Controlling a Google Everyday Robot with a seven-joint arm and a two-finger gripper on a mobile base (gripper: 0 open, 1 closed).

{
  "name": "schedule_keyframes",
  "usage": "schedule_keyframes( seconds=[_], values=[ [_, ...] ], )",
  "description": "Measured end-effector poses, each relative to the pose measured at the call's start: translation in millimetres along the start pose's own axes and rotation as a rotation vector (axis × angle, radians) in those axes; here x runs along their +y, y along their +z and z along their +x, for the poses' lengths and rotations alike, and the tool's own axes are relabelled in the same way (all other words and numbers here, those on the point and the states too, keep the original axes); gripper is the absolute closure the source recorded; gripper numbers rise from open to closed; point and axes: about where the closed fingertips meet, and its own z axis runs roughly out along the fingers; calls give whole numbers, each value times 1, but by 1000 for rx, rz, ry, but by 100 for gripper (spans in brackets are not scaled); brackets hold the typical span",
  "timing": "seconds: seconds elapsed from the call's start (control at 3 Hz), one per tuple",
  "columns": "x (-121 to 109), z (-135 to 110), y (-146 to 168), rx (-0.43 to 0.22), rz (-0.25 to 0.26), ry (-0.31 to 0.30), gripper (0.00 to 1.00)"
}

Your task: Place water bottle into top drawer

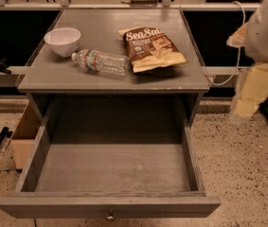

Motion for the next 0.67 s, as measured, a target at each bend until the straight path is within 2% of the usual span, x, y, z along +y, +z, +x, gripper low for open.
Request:
schedule_keyframes(
  seconds=[0.33, 0.67],
  values=[
    [2, -28, 12, 1, -11, -59, 0],
    [5, -70, 26, 0, -24, -149, 0]
  ],
)
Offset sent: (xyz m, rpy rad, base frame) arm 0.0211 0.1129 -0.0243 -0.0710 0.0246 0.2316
